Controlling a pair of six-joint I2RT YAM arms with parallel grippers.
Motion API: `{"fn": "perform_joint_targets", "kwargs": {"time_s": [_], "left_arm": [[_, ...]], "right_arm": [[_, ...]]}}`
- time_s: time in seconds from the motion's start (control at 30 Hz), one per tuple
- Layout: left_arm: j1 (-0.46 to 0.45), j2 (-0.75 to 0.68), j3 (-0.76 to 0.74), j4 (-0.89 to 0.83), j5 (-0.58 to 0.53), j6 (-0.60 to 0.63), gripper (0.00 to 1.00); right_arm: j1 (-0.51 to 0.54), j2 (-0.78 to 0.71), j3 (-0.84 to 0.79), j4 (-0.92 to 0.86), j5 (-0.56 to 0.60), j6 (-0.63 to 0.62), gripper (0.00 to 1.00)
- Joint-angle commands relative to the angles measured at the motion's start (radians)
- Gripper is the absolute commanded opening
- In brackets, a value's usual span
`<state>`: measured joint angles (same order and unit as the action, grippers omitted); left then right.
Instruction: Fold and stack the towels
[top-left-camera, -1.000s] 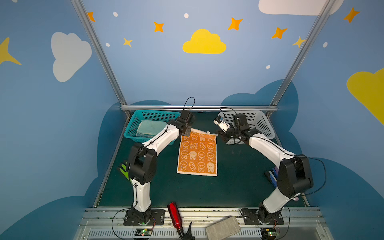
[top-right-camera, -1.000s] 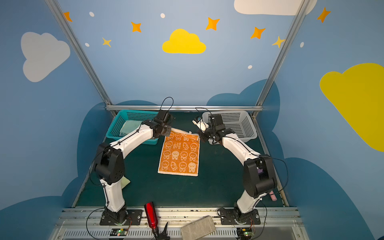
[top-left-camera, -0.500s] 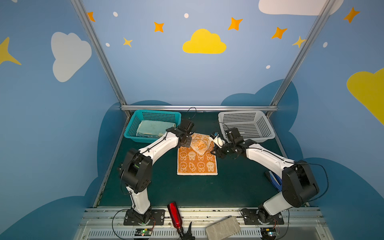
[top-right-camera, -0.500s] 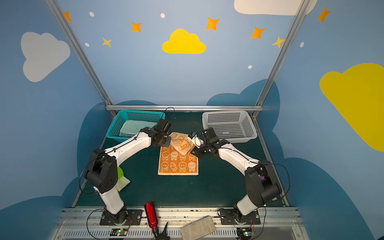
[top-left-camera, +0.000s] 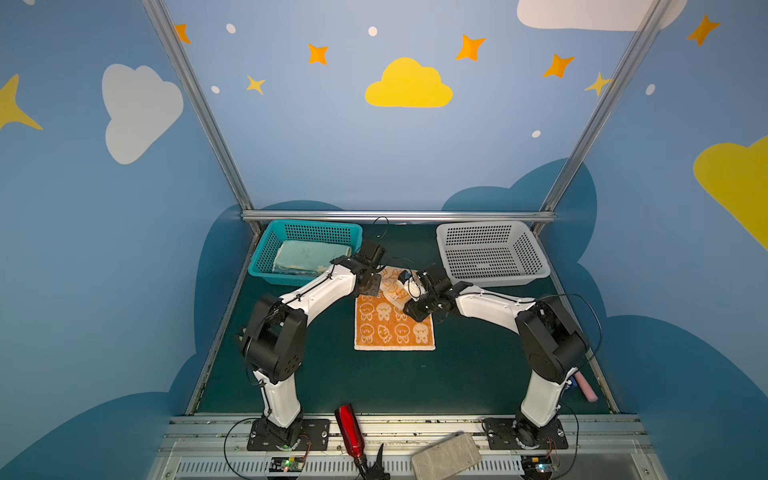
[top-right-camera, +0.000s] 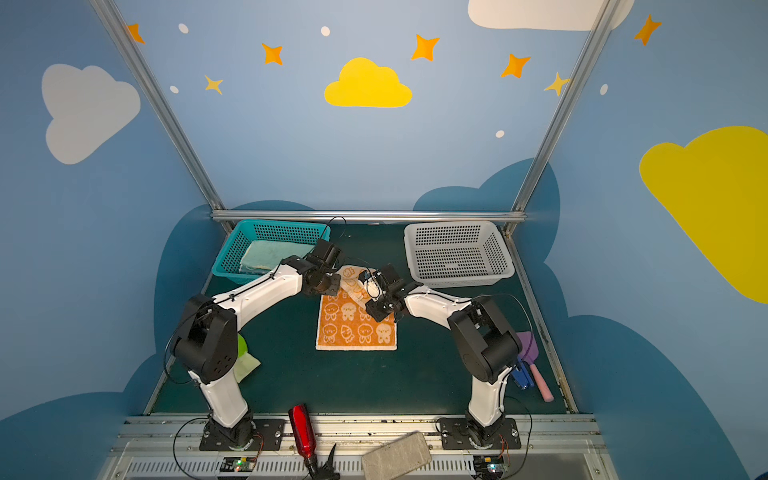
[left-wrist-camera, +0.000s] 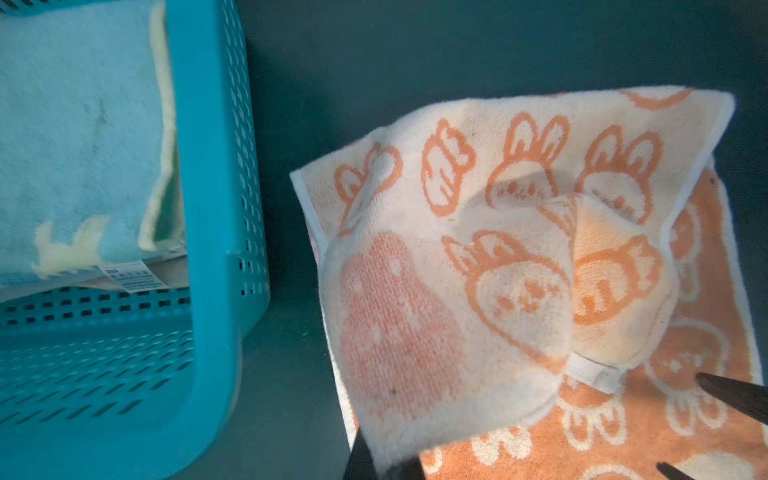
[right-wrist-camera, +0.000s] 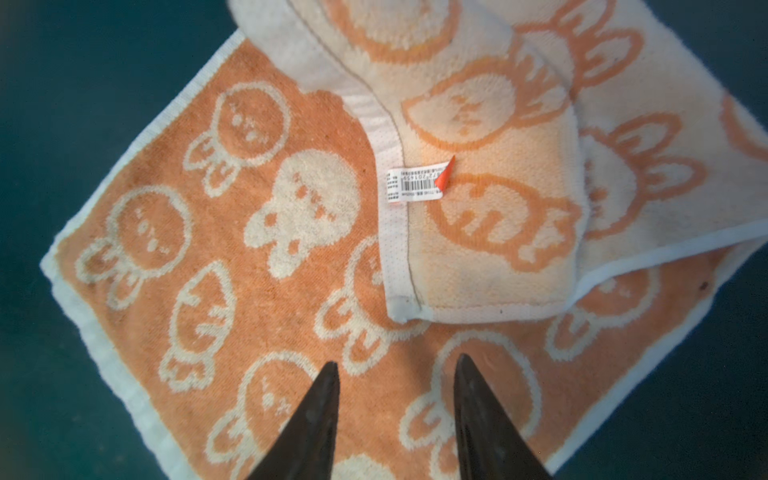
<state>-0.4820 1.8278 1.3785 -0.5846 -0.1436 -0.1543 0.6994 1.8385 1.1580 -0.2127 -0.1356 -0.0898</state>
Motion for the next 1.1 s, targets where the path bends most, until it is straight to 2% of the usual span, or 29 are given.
{"fn": "perform_joint_targets", "kwargs": {"time_s": [0.0, 0.27, 0.43, 0.57, 1.07], "left_arm": [[0.022, 0.041, -0.010, 0.020, 0.064, -0.023, 0.04], [0.052, 0.082, 0.032, -0.010, 0.110, -0.039, 0.04], [0.064, 0.095, 0.053, -0.011, 0.143, -0.033, 0.04], [0.068, 0.116, 0.070, -0.020, 0.149, -0.028, 0.04], [0.080, 0.145, 0.079, -0.021, 0.180, -0.024, 0.04]], "right_arm": [[0.004, 0.004, 0.044, -0.005, 0.027, -0.062, 0.43], [0.005, 0.039, 0.130, -0.143, 0.044, -0.487, 0.43], [-0.001, 0.094, 0.183, -0.201, 0.021, -0.641, 0.43], [-0.003, 0.141, 0.205, -0.206, 0.010, -0.693, 0.43], [-0.003, 0.234, 0.302, -0.281, 0.021, -0.759, 0.41]]}}
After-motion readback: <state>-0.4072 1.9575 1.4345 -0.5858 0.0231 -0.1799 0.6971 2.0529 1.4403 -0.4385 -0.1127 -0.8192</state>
